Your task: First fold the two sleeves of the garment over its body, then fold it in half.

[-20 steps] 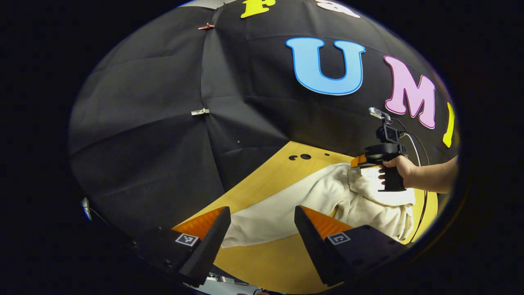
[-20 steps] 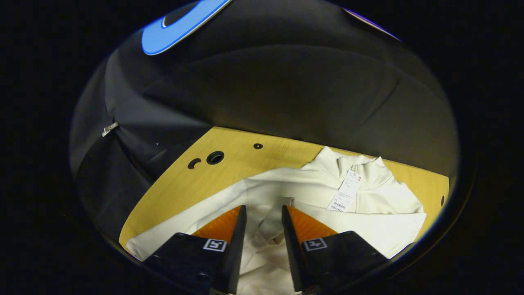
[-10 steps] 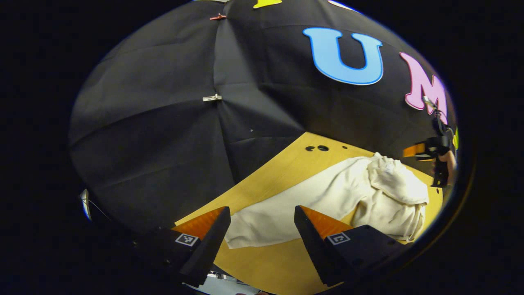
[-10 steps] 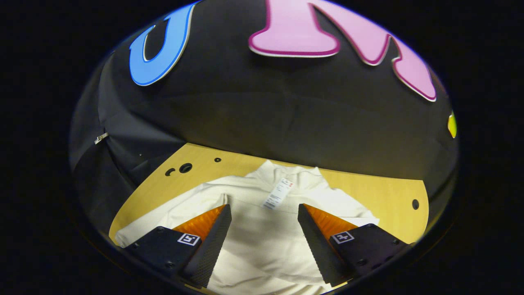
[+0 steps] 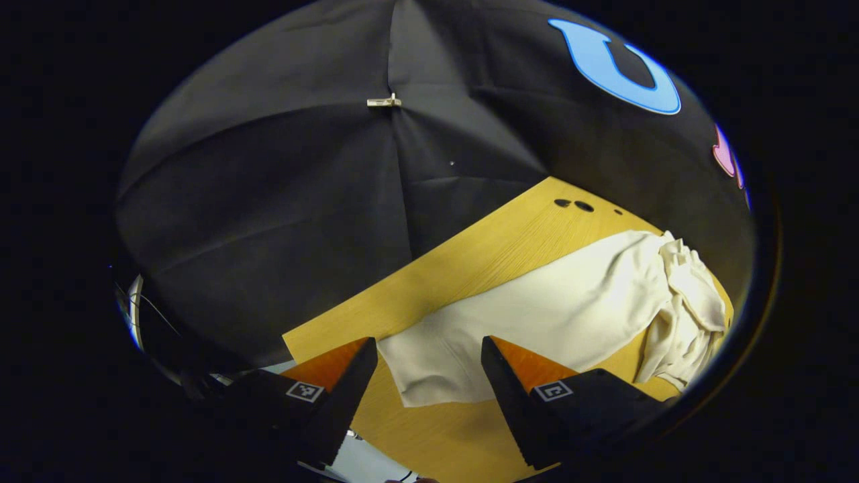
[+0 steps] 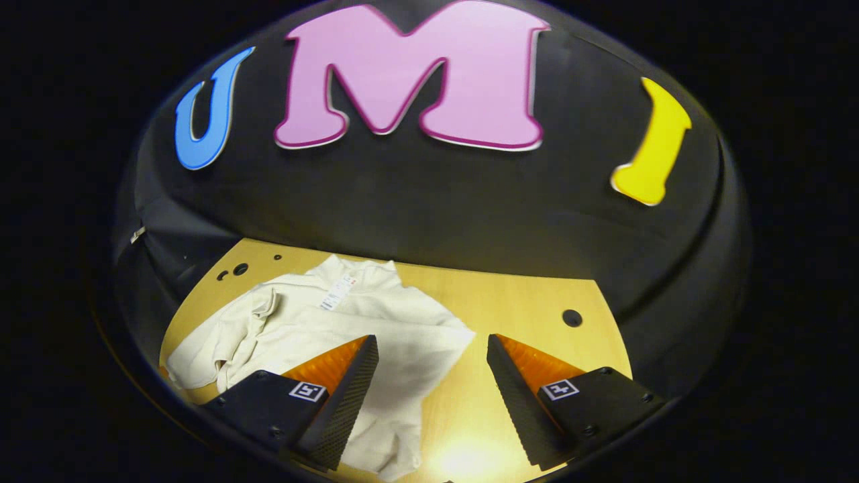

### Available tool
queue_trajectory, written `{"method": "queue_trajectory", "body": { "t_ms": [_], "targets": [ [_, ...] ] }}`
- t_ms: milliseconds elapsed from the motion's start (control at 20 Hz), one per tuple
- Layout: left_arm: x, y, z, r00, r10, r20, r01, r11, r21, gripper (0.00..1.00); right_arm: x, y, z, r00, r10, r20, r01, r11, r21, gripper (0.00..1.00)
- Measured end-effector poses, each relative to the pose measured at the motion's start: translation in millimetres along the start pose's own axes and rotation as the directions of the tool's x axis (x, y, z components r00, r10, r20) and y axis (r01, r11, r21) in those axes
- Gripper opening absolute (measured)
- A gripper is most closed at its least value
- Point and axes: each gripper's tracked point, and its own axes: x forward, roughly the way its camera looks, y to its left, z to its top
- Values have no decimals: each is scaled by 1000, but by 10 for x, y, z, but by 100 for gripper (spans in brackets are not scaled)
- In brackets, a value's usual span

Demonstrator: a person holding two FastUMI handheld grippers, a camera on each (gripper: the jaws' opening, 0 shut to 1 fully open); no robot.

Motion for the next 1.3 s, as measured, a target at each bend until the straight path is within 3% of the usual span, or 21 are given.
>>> {"method": "queue_trajectory", "body": {
  "t_ms": [300,450,700,800,950,1000,1100,1300],
  "targets": [
    [198,13,-213,997,39,-64,-37,999,39,97,-449,-635,-197,996,-92,4,91,994,54,100],
    [244,-62,-306,996,14,-93,-19,999,-47,99,-615,-848,-355,993,-118,-8,119,990,73,100],
    [262,-225,-288,994,-19,-110,20,1000,8,92,-788,-1028,-570,991,-128,-35,132,982,132,99],
    [292,-333,-282,992,-34,-117,38,999,30,59,-830,-1070,-645,990,-136,-39,140,981,137,100],
    [296,-445,-242,988,-74,-134,73,997,-14,24,-900,-1171,-723,988,-151,-46,155,983,103,100],
    [303,-481,-211,986,-90,-142,85,995,-44,24,-913,-1175,-710,988,-150,-39,154,983,99,99],
    [328,-477,-182,984,-88,-153,74,993,-94,9,-948,-1164,-688,989,-144,-27,146,983,108,99],
    [298,-783,-183,976,-143,-163,124,985,-118,7,-994,-1170,-762,990,-144,-15,144,987,74,99]
  ]
}}
